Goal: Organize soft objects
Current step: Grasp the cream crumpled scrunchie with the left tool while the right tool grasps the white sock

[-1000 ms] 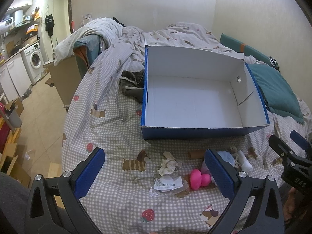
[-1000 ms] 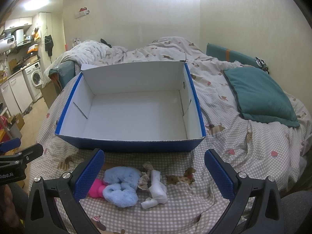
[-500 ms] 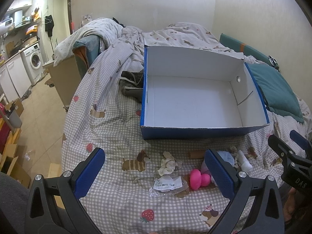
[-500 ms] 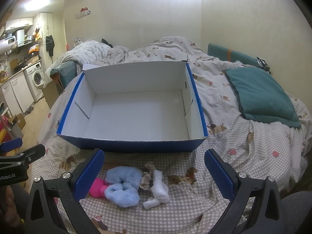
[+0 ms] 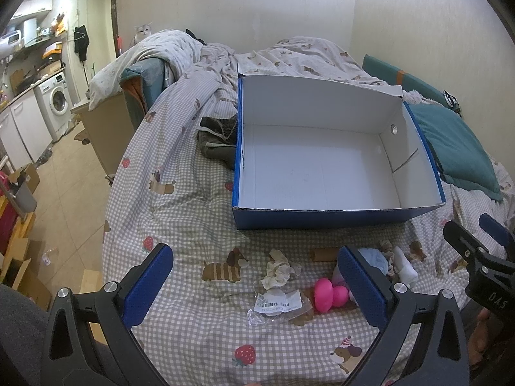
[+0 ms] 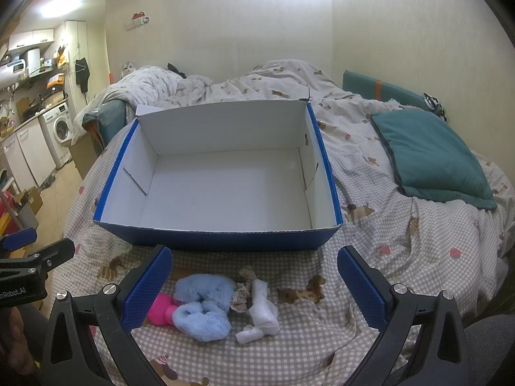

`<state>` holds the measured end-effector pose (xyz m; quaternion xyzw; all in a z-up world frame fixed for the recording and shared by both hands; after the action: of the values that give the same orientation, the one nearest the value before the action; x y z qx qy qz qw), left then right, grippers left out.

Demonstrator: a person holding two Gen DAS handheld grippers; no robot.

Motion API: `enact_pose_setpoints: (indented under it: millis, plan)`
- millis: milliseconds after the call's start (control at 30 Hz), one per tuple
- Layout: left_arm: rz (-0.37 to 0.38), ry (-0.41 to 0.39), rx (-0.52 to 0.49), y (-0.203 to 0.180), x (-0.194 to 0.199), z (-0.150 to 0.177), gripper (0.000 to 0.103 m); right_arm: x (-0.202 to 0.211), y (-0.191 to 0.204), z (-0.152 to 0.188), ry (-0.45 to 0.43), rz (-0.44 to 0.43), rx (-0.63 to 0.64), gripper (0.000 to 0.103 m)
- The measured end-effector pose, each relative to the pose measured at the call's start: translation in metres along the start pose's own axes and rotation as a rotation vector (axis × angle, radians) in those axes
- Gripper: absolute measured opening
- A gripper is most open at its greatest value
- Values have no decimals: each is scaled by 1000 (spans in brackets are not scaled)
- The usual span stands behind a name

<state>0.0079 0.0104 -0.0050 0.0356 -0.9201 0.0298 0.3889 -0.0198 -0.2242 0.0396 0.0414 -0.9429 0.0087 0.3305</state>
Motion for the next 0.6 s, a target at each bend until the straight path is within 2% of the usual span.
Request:
enact_pose_setpoints:
  millis: [267,367,467,600]
  plan:
    - [10,29,-18,0,9,-9,102,3,-1,-10,-2,-18,-2,103]
    - [-24,7,-53,-3,15,-20,102,3,-1,-23,-2,-47,-9,103]
    - [-27,1,-42,1,19,-31,102,1,-3,-35,5,-72,-27,103]
    - [-69,21,-22,12,16,-45,102,-8,-5,-45,46,-109,-43,103]
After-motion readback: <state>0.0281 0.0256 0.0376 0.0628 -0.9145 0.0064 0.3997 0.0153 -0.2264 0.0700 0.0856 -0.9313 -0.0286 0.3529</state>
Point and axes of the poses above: each gripper's, at about its wrist camera, not at the fingertips, and x roughly against the way its jaws point, y to its left, z to its underside, the point moved 1 cm from there along -x, roughly the way its jaws point, and after that the axes turned 1 degree about -z, right-handed, at the moved point
